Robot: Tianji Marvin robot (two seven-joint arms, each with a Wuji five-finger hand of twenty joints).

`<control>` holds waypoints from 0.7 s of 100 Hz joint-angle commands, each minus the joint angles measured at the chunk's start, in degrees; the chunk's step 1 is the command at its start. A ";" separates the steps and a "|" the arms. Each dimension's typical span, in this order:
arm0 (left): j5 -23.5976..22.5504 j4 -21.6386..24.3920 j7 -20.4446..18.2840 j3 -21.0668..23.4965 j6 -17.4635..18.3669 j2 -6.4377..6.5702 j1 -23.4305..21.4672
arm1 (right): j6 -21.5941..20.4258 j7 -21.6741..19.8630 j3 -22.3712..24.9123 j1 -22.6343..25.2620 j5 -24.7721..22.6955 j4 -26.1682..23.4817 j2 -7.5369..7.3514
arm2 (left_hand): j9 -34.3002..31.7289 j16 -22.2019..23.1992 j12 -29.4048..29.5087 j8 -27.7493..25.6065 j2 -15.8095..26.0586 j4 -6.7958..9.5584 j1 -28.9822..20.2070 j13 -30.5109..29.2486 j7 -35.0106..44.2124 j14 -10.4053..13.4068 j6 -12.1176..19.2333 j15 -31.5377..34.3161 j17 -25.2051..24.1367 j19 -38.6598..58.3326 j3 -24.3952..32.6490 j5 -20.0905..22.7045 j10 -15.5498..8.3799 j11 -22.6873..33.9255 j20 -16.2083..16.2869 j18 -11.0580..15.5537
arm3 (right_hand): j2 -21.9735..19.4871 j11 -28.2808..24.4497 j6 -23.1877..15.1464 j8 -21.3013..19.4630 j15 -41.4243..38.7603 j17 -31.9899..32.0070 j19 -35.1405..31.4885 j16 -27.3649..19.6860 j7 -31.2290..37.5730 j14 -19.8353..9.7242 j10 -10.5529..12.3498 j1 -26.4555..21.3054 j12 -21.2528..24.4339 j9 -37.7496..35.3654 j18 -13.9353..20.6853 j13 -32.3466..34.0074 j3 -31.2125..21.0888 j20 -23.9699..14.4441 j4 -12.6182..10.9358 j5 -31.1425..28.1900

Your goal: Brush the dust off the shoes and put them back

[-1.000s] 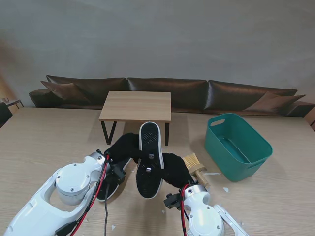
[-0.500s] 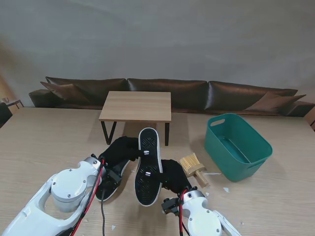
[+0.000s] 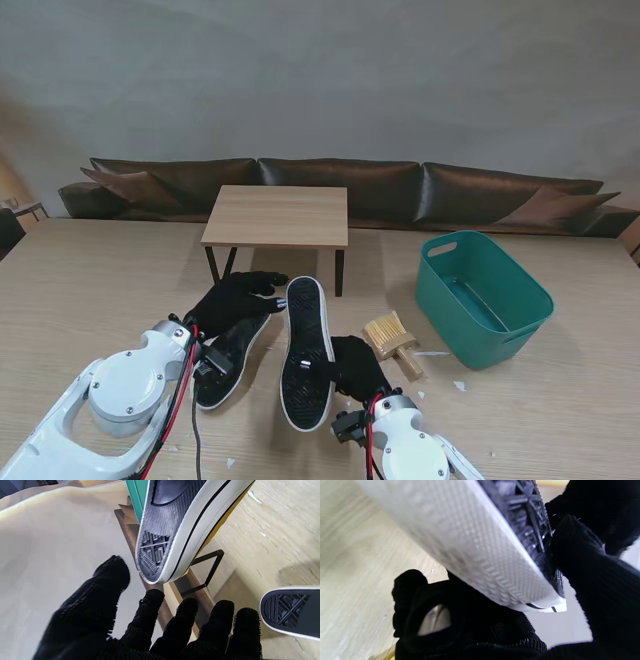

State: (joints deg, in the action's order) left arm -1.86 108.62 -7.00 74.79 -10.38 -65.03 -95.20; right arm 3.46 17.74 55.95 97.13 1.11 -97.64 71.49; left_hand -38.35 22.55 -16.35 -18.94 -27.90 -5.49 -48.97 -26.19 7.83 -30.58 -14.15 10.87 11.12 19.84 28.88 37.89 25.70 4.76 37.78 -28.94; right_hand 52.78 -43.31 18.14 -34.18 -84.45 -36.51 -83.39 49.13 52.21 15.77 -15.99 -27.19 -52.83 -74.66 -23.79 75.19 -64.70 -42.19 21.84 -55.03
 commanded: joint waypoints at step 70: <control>-6.85 2.39 2.39 2.39 2.32 0.22 -5.23 | 9.48 9.35 -7.06 -5.17 -7.96 9.35 4.46 | -0.74 -0.31 -0.67 -0.67 3.50 1.85 -0.19 2.04 1.33 0.56 1.04 -0.87 -0.76 -3.54 -2.94 1.40 -0.81 0.44 4.41 2.23 | -3.29 -1.87 -5.22 -4.56 -0.54 -21.14 -0.51 0.37 11.39 -8.08 1.86 -11.80 -0.92 -5.56 -1.32 -0.28 -17.54 -1.63 -4.76 -4.40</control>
State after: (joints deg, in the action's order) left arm -8.46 110.74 -3.56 77.12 -7.59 -64.80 -100.04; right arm 12.81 27.16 49.35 92.67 -6.74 -88.25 74.47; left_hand -37.86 22.53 -16.42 -19.18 -26.66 -5.45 -49.88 -26.17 8.76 -30.57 -14.14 10.86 10.61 17.72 27.16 38.11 25.65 4.84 41.02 -28.82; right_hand 52.75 -43.33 18.28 -34.26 -84.51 -36.51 -83.39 49.15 52.21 15.95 -16.10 -27.27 -53.43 -74.68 -23.81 75.19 -64.70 -42.80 21.84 -55.08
